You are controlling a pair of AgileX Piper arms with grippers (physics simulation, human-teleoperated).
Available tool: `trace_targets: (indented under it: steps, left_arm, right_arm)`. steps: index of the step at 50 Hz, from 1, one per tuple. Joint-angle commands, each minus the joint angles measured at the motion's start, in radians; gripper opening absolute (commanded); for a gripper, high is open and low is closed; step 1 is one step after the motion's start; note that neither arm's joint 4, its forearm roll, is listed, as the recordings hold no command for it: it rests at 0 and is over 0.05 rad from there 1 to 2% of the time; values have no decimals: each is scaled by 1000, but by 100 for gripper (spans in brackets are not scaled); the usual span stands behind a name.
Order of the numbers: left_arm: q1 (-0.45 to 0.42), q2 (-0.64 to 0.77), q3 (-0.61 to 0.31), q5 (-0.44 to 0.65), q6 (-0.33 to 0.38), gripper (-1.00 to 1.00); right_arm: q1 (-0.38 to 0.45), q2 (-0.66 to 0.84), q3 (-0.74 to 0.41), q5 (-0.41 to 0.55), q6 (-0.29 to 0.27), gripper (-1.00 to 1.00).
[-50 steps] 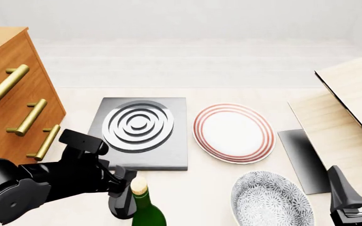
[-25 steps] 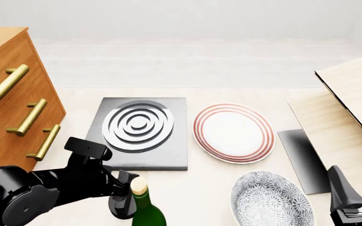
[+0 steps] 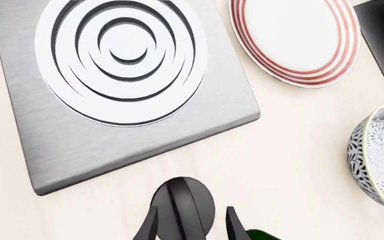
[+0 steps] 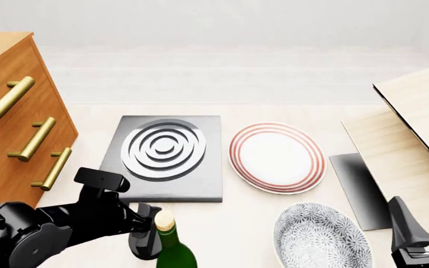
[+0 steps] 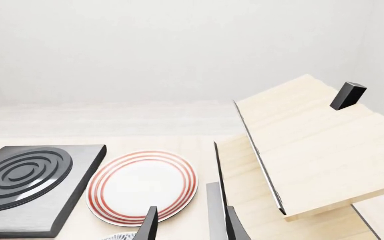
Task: Turn on the stove.
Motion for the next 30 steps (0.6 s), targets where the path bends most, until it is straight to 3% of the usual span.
trace_targets:
  steps: [1, 30]
  left_arm:
    - [17, 24, 11, -33, -2, 100]
    - [23, 98, 68, -145, -53, 100]
  right_arm:
    - [0, 0, 0, 0, 0, 100]
    - [0, 0, 0, 0, 0, 100]
